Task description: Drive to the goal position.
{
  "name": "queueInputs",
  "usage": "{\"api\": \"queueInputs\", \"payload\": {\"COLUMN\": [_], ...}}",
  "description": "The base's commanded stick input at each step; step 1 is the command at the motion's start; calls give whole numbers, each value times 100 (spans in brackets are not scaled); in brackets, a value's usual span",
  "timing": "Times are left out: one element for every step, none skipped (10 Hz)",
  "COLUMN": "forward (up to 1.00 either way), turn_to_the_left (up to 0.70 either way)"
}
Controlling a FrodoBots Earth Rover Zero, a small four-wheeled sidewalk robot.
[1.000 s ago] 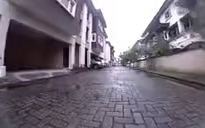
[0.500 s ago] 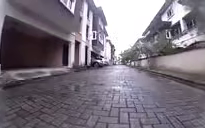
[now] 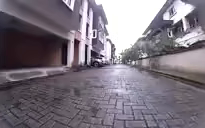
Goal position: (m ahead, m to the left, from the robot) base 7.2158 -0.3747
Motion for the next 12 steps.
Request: {"api": "queueInputs", "payload": {"forward": [70, 70, 70, 70, 70, 70, 70, 70, 70, 70, 70, 70], "turn_to_the_left": [-11, -31, -35, -35, -35, -5, 0, 0, 0, 0, 0, 0]}}
